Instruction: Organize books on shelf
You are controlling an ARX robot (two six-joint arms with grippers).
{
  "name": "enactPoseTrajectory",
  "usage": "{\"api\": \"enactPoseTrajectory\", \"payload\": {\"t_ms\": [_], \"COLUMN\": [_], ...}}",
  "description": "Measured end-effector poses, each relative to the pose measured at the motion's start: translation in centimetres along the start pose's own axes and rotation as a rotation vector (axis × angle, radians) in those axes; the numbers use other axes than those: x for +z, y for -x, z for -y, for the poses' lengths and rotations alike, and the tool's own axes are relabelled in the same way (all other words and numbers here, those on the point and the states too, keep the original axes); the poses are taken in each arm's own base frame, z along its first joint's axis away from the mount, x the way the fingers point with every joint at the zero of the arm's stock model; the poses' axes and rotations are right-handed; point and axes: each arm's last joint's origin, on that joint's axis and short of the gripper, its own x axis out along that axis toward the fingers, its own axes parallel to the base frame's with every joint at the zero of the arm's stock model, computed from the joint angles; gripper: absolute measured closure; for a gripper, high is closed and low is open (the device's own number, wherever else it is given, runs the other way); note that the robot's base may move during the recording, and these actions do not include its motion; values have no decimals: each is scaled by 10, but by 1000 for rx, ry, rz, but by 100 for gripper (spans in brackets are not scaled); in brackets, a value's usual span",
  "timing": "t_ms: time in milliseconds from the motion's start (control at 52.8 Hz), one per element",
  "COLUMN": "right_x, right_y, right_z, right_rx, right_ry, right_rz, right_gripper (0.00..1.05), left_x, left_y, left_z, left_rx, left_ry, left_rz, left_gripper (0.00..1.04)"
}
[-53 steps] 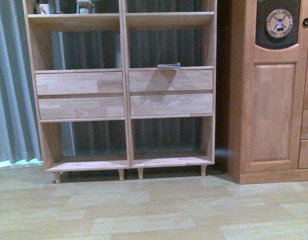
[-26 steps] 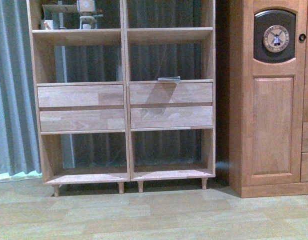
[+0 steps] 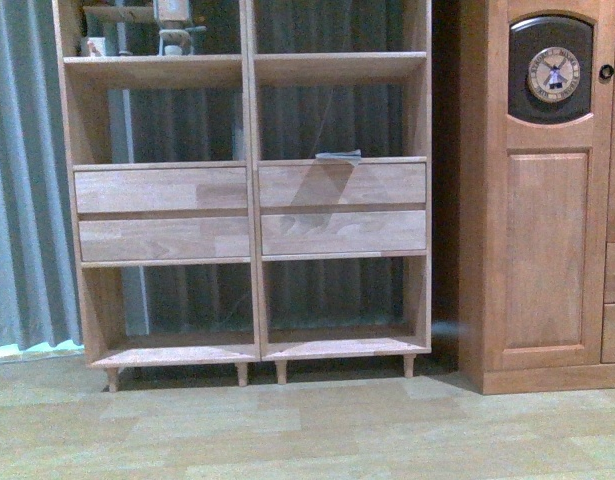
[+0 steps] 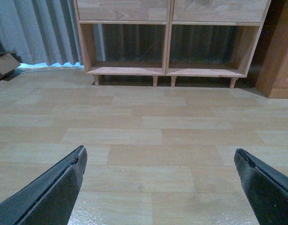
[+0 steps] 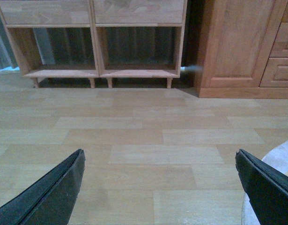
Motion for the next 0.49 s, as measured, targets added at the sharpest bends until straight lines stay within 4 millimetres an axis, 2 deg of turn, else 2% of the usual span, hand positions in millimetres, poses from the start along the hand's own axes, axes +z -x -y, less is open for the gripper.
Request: {"api": "enactPoseTrajectory", "payload": {"t_ms": [493], "right_x": [0], "right_y": [0], "right_z": [0], "right_rx": [-1], "right_ry": [0], "right_rz": [0], "right_gripper": [7], "left_x": [0], "left_y": [0], "left_z": [0], "left_rx": [0], "left_ry": [0], "left_rz": [0], "left_gripper": [7]}}
